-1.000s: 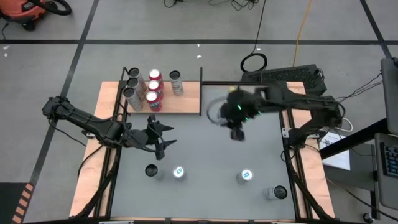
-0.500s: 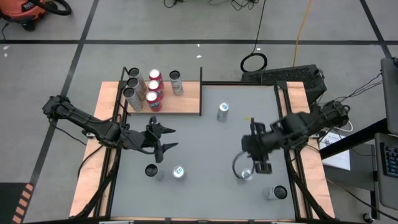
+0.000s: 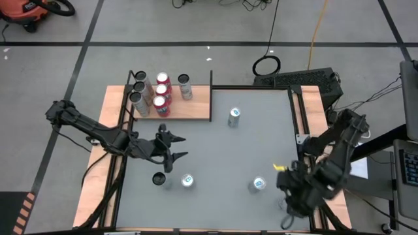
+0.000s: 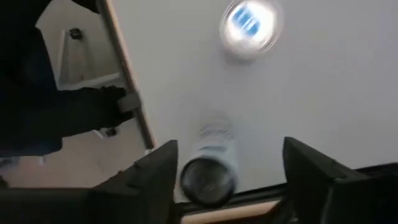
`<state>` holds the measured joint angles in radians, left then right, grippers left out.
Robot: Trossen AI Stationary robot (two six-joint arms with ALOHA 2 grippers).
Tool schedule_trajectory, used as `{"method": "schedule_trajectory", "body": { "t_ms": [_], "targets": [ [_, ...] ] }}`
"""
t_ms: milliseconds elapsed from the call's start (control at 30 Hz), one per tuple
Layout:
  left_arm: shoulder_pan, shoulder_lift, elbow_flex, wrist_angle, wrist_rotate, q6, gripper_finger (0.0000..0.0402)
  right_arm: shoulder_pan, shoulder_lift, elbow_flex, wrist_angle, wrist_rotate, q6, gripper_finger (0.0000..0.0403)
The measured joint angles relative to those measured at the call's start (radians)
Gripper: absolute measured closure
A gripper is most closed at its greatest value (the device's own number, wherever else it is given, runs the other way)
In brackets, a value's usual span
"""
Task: Place canned beverage on shelf
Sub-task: Put the right white-blue soda can on the shelf aligned with the other white-blue soda can
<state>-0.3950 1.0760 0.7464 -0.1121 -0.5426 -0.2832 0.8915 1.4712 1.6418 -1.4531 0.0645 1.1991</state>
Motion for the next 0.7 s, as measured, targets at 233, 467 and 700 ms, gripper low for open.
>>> {"method": "schedule_trajectory", "body": {
  "t_ms": [233,467,700],
  "targets": [
    [0.0,0.041,0.0,0.01,0.0,-0.052,0.0142,0.166,0.009,-0.064,0.046,0.041,0.216,0.0107],
    [0.001,0.074,0.0,0.072,0.0,-0.05,0.0142,0.231,0.049,-0.07,0.01,0.07,0.255,0.007],
    [0.001,0.101,0.0,0.105,-0.001,-0.05,0.0142,0.252,0.099,-0.07,0.02,0.091,0.228,0.0055]
  ]
}}
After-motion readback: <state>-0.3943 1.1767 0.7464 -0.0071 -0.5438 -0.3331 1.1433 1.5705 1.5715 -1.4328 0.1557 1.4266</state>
